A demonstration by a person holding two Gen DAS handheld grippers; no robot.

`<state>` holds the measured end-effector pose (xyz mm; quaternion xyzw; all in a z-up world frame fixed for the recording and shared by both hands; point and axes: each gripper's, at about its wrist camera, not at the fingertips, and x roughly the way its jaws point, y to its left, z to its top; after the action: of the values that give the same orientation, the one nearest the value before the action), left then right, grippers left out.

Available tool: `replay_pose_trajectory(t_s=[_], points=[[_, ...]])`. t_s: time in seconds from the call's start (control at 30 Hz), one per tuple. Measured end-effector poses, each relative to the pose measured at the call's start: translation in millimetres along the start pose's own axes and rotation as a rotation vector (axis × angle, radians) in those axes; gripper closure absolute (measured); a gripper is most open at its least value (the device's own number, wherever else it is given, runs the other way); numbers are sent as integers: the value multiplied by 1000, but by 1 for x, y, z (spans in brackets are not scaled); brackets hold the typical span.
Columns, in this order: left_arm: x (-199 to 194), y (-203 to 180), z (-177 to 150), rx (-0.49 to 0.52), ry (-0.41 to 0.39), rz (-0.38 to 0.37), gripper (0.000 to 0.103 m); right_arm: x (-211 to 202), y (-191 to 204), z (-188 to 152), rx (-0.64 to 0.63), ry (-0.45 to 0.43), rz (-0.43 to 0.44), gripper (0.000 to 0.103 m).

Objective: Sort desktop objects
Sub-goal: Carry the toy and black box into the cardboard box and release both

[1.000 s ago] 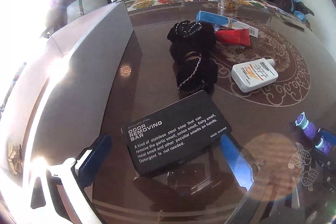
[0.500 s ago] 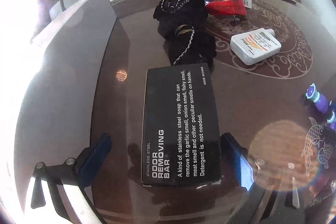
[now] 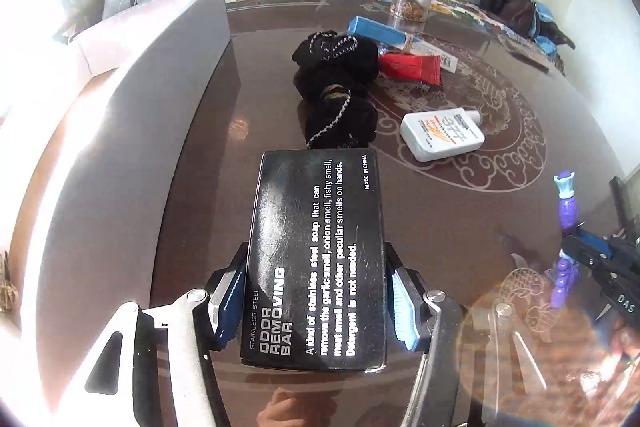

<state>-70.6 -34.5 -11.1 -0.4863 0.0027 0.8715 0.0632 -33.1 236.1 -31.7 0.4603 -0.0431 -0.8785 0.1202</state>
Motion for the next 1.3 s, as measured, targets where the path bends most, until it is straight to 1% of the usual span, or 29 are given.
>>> replay_pose_trajectory(t_s=[0.07,0.13,0.3,0.43,0.47,0.53,0.6,0.67,0.73,0.83,0.9,0.93,1.0,1.07,1.1,1.13,1.17,1.2,1.27,1.3], points=[[-19,14,1,-27,-32,-19,43,-3,4,3,6,-12,0,83],[-40,32,3,-49,-60,-22,43,2,11,5,-5,0,-19,83],[-85,78,4,-86,-140,-34,43,10,20,11,9,12,-12,83],[-107,121,6,-163,-174,-56,43,9,26,19,45,21,15,84],[-111,133,7,-177,-182,-48,43,6,31,23,46,15,26,83],[-116,157,8,-186,-193,7,43,-3,46,34,31,-7,49,83],[-116,184,8,-216,-185,49,43,-12,67,50,19,-30,92,84],[-112,211,7,-259,-170,79,43,-20,96,69,8,-53,154,84],[-104,233,4,-284,-143,119,43,-23,136,89,-18,-69,233,84],[-87,255,3,-295,-89,168,43,-21,211,114,-98,-71,351,84],[-75,264,4,-293,-53,203,43,-12,265,126,-162,-55,410,84],[-70,267,5,-293,-40,213,43,-5,290,130,-195,-44,424,84],[-63,272,6,-285,-12,226,43,16,336,136,-266,-18,411,84],[-57,275,6,-273,18,253,41,41,366,137,-299,31,399,83],[-55,275,6,-267,30,283,31,54,377,137,-311,65,388,81],[-55,276,5,-262,31,317,18,66,385,136,-315,93,371,76],[-58,276,4,-259,17,343,13,74,389,136,-312,109,360,59],[-62,275,2,-257,-4,353,11,78,389,135,-305,109,361,44],[-71,274,-1,-262,-33,344,11,70,381,136,-286,65,371,38],[-75,272,-2,-266,-45,341,11,62,373,137,-279,39,379,34]])
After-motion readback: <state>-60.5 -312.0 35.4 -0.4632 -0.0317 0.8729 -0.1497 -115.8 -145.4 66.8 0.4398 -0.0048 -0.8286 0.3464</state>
